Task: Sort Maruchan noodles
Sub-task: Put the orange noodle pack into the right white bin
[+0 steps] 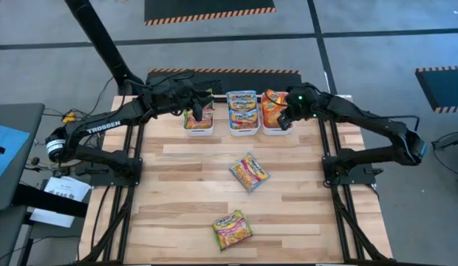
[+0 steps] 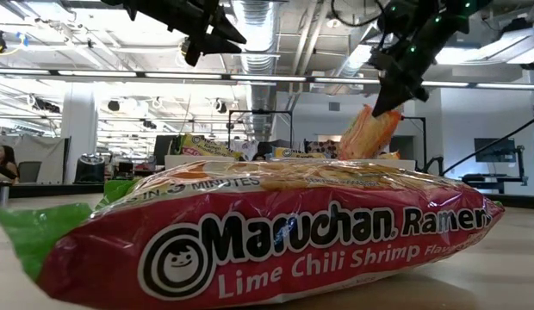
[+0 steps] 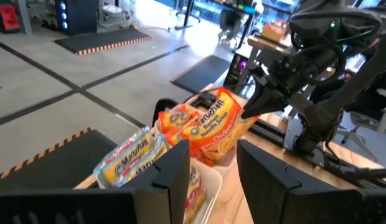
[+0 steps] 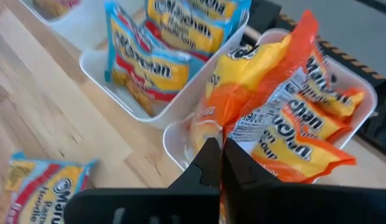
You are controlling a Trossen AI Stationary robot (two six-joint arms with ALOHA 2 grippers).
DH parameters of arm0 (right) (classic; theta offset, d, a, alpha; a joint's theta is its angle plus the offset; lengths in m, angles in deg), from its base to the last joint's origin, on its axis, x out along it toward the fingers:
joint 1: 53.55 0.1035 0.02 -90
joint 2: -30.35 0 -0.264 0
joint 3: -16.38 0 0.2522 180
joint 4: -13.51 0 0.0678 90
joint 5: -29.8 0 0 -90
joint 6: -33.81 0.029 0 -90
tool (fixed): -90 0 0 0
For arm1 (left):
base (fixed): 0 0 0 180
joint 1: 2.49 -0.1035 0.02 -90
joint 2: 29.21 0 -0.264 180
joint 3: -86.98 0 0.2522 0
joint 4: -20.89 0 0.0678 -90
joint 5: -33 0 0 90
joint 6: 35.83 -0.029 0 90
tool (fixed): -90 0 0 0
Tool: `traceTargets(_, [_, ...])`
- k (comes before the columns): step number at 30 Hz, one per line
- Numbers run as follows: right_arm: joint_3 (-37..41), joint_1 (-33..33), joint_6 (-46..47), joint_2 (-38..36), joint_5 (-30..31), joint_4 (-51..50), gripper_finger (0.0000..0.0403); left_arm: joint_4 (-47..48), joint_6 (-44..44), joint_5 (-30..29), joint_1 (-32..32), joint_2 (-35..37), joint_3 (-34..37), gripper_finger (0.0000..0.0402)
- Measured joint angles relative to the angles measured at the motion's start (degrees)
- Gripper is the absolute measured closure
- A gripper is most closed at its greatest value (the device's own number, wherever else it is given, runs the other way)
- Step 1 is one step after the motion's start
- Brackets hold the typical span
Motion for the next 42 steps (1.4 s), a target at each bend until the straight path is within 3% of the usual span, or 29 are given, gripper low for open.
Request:
traceTargets(9, [0.2, -0.3, 0.3, 5.3, 2.1, -0.9, 0.0387, 1.0, -0.1, 0.0, 0.0, 0.0, 0.0, 0.0285])
traceTargets(18, [0.2, -0.3, 2.8, 10.2, 3.1, -5.0, 0.0309, 1.4, -2.3, 0.0, 0.0, 0.0, 0.0, 0.0285])
traceTargets(27, [-3.2, -2.0, 7.8, 9.8, 4.0, -11.6, 0.0246, 4.8, -2.4, 0.0, 0.0, 0.0, 0.0, 0.0285])
traceTargets(35, [-7.5, -0.8, 10.7, 6.1, 0.8, -15.3, 0.0238, 4.6, -2.4, 0.0, 0.0, 0.0, 0.0, 0.0285])
traceTargets(42, [-7.5, 1.3, 12.2, 9.5, -2.3, -15.5, 0.0237, 4.6, -2.4, 0.0, 0.0, 0.0, 0.0, 0.0285])
